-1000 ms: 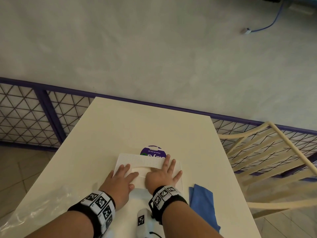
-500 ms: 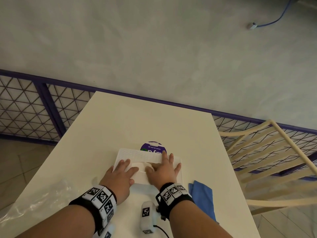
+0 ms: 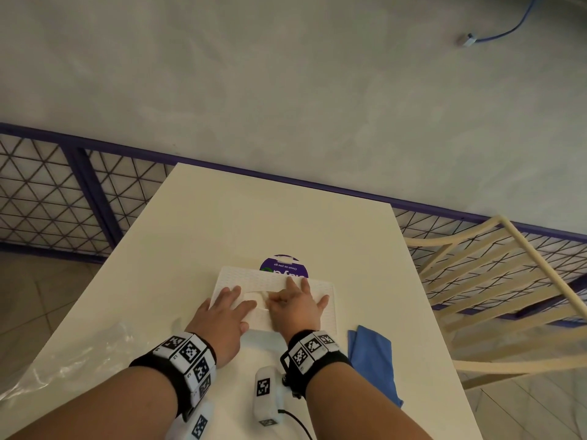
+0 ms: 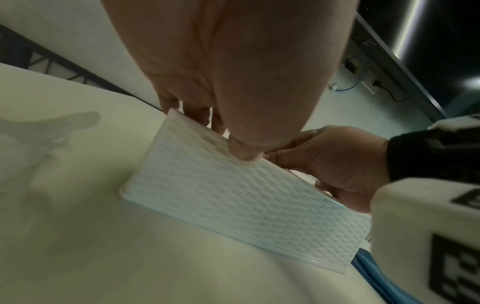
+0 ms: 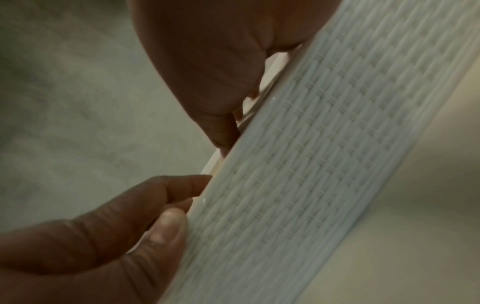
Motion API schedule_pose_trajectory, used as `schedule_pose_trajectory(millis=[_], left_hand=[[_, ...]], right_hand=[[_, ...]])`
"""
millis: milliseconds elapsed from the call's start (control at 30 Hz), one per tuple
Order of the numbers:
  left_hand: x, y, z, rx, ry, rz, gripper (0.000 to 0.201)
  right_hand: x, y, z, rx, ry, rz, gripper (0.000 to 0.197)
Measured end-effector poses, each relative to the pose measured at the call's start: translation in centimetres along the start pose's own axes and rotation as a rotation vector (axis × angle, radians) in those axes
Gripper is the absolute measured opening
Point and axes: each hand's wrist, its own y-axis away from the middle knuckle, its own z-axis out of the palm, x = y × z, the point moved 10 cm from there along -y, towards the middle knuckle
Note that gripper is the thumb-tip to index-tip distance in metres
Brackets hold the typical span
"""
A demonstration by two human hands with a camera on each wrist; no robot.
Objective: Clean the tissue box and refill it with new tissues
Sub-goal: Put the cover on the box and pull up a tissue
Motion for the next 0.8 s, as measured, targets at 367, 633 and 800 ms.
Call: schedule_pose_trajectory(millis=[367,633,800], left_hand=[[0.0,0.2,-0.1,-0.013,0.007,0.005,0.050],[0.0,0.1,-0.1,-0.040,0.026,0.010,0.054],[-0.1,-0.1,-0.2,-0.033,0.076,0.012,0.053]], right_hand=[[-1.7,0.0,-0.7,0.038,-0.044,-0.029,0.023],[-1.8,-1.9,-3.0,0.031,-0.049,0.067,0.016],[-3.0,-1.7,-4.7,-0.057,-0.126,0.015,0.020]])
